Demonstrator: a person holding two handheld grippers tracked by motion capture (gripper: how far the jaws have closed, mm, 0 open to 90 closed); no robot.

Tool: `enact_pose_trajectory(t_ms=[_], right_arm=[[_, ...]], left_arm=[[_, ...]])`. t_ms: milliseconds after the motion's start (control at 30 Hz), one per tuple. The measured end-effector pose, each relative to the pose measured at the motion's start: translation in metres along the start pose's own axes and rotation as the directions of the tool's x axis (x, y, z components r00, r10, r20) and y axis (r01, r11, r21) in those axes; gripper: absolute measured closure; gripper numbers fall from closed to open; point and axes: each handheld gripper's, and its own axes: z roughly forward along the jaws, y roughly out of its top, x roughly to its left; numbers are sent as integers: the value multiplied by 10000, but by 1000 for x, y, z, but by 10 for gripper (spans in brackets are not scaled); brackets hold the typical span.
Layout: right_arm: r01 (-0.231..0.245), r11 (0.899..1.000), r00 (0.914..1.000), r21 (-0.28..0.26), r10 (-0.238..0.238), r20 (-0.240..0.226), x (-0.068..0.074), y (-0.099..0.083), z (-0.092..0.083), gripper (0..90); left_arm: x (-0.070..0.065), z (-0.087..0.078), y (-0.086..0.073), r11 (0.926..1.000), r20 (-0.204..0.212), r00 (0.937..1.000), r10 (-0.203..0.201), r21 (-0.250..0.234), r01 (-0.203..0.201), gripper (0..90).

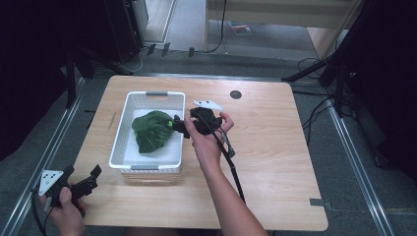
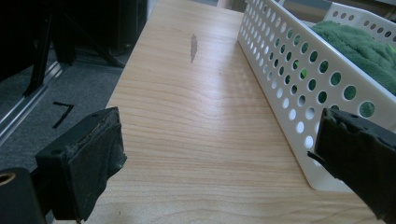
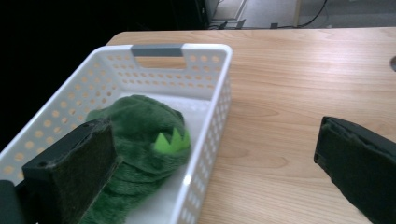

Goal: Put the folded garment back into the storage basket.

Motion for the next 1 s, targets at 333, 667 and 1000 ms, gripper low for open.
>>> enact_pose_trajectory(t_ms=[333, 667, 1000], right_arm=[[-264, 9996, 9992, -118, 268, 295, -27, -4, -10, 0], [-493, 9984, 9967, -263, 509, 633, -54, -14, -20, 0], [-800, 9960, 9913, -386, 835, 1015, -83, -25, -31, 0]], left_arm=[[0, 0, 0, 10000, -8, 10000, 21, 7, -21, 18], [-1, 0, 0, 10000, -24, 10000, 51, -12, -51, 18], [-1, 0, 0, 10000, -33, 10000, 52, 0, -52, 18]])
